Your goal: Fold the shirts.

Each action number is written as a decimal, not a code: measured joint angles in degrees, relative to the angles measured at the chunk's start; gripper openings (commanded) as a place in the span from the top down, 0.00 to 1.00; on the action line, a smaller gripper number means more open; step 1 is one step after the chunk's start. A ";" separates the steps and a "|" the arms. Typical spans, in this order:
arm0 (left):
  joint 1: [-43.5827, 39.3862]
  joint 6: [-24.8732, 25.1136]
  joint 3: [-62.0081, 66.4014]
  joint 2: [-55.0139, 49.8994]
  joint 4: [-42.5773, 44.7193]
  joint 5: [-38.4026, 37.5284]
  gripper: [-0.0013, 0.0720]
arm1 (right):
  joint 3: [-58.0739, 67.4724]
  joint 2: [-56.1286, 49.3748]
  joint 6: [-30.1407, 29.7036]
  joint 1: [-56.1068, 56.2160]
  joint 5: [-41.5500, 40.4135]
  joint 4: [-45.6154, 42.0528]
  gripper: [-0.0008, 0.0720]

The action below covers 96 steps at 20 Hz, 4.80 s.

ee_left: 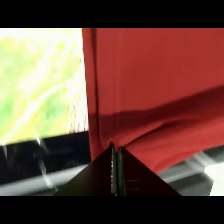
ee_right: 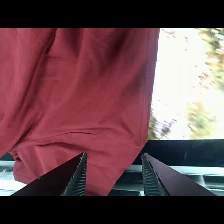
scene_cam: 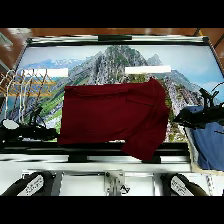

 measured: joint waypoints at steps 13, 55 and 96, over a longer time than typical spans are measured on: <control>-0.07 0.48 0.72 -5.03 -3.56 5.57 0.24 | 0.00 0.00 0.44 0.00 -0.11 1.14 0.34; 13.25 13.31 1.22 -13.09 -7.26 -12.74 0.26 | 0.00 0.02 -0.04 0.00 0.28 2.93 0.34; 2.60 12.37 4.83 -17.29 -8.09 -14.27 0.93 | -9.07 -16.39 -0.98 3.41 -4.90 2.69 0.76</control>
